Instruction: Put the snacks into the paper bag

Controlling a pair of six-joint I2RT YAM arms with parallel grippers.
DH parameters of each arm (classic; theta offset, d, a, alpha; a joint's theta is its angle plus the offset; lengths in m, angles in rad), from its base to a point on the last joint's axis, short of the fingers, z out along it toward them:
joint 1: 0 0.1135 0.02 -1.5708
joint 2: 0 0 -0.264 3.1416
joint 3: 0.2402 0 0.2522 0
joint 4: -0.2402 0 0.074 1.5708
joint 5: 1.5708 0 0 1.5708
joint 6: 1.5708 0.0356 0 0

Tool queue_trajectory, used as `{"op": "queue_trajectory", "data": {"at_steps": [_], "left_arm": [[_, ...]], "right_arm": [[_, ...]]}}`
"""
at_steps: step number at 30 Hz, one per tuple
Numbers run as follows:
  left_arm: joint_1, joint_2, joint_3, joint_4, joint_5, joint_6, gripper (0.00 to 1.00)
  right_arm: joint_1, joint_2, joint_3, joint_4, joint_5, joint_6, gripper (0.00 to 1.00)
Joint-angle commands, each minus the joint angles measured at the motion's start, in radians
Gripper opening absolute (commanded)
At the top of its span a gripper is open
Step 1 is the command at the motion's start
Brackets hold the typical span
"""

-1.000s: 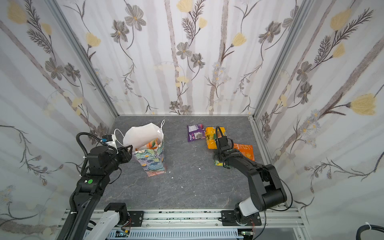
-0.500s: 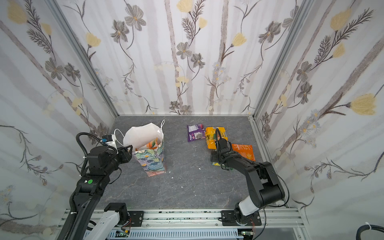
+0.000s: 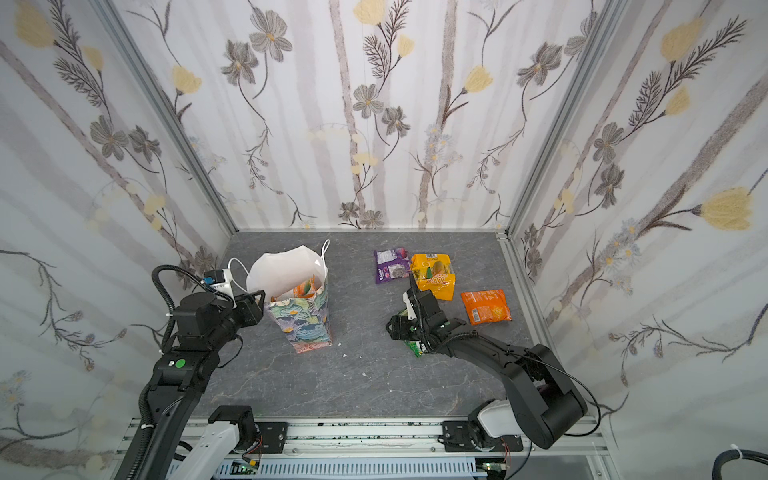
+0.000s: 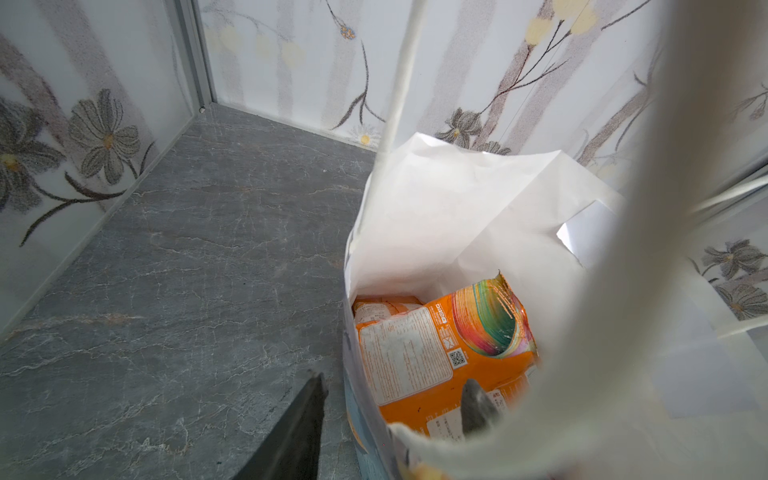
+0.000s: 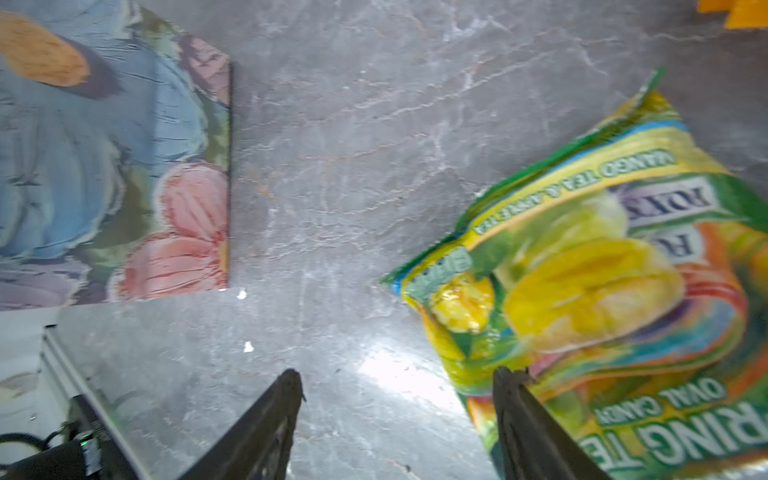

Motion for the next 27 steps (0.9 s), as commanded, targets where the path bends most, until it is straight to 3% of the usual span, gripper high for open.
{"op": "queue_trajectory", "data": {"at_steps": [1,5,15,23,27], "left_arm": [[0.001,-0.002,-0.004,0.004,0.000,0.009,0.52],[0.001,-0.005,-0.004,0.005,-0.002,0.009,0.52],[0.002,-0.003,-0.006,0.005,-0.002,0.009,0.52],[0.001,-0.002,-0.006,0.005,-0.005,0.009,0.53],[0.001,0.000,-0.006,0.005,-0.002,0.009,0.53]], "right_arm": [[0.008,-0.038,0.003,0.076,-0.059,0.039,0.73],[-0.033,-0.093,0.003,0.008,0.050,0.009,0.73],[-0.225,-0.273,-0.134,-0.017,0.152,0.027,0.75],[-0.359,-0.353,-0.282,0.037,0.080,0.081,0.76],[-0.367,-0.358,-0.343,0.082,0.015,0.122,0.72]]}}
